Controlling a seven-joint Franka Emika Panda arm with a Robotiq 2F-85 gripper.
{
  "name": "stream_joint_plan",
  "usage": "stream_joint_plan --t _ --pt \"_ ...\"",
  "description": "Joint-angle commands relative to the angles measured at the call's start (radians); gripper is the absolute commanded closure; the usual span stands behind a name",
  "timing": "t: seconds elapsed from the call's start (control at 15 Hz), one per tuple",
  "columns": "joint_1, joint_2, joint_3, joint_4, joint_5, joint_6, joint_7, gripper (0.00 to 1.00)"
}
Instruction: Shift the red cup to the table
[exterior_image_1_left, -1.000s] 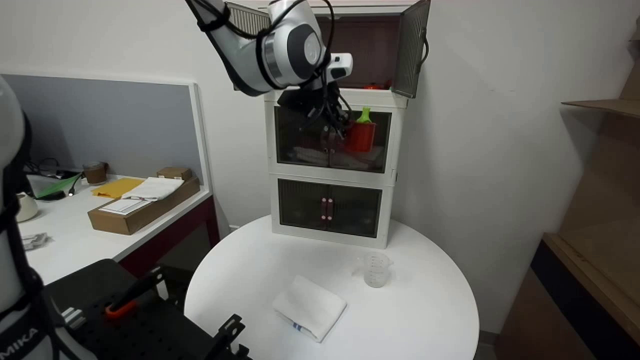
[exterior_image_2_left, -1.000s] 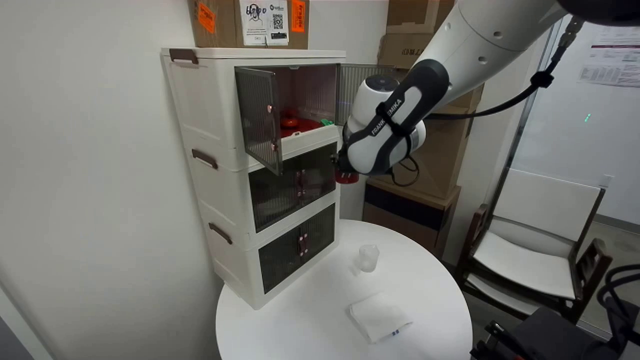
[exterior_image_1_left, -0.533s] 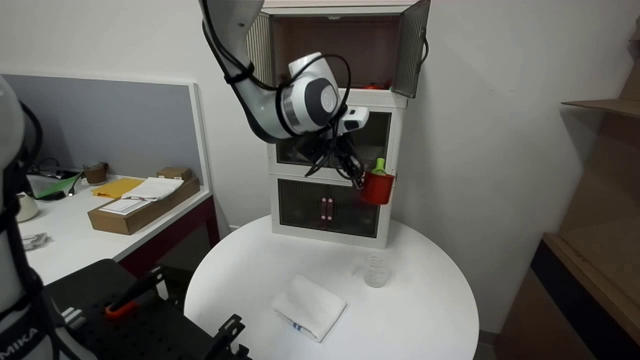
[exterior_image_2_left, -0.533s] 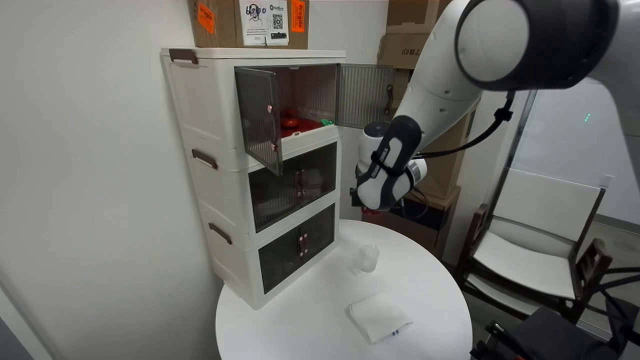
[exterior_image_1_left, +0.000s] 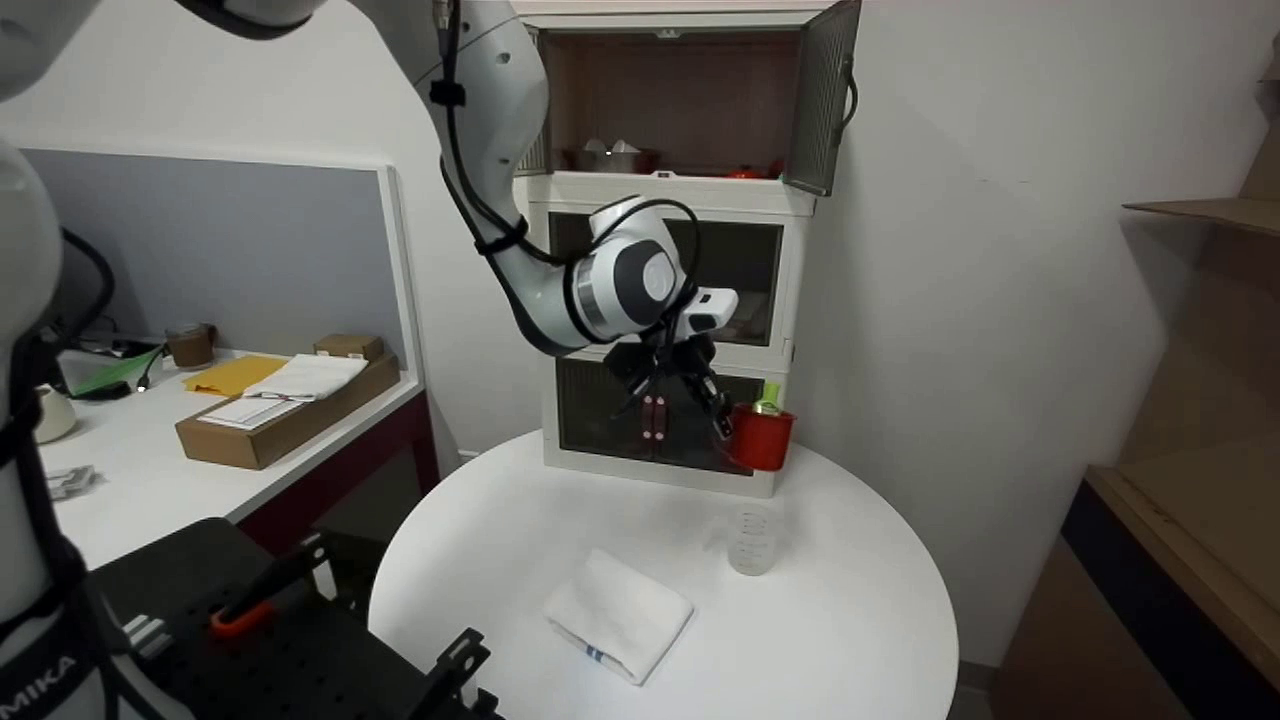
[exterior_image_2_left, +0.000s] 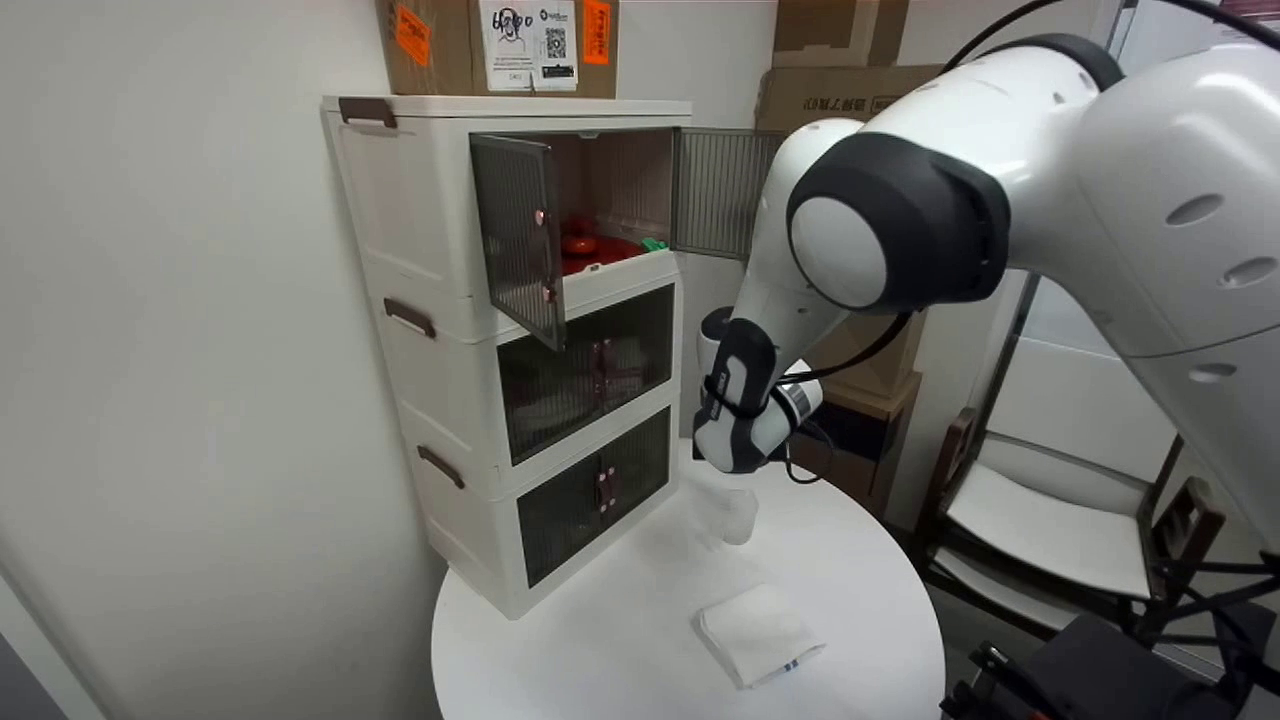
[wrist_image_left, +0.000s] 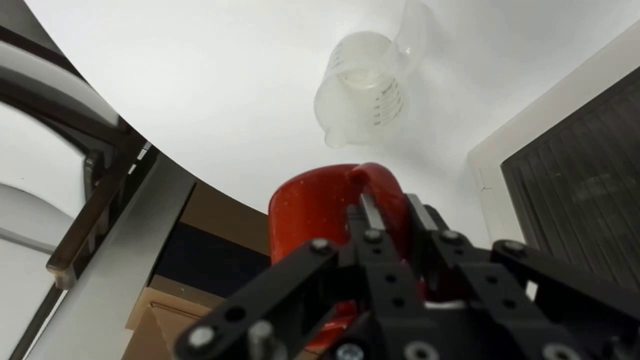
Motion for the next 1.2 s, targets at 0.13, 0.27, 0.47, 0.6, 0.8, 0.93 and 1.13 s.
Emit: stream_joint_plan --t 0.13,0.27,0.47,0.6,0.8,0.93,1.13 --pt "0.036 0.174 -0.009 0.022 0.121 0.012 0.063 0.96" --pt "0.032 0.231 0.007 0.027 0.159 0.009 0.083 0.96" --pt "0.034 0.297 0.025 0.047 0.205 -0.004 0.110 0.96" --pt "0.042 0.327 0.032 0.069 0.227 -0.016 0.126 0.96" --pt "0.057 0.362 0.032 0.120 0.239 -0.043 0.151 0.96" --pt "0.068 0.376 0.026 0.152 0.235 -0.060 0.167 0.96" --pt "0.080 0.401 0.014 0.206 0.213 -0.099 0.186 0.96"
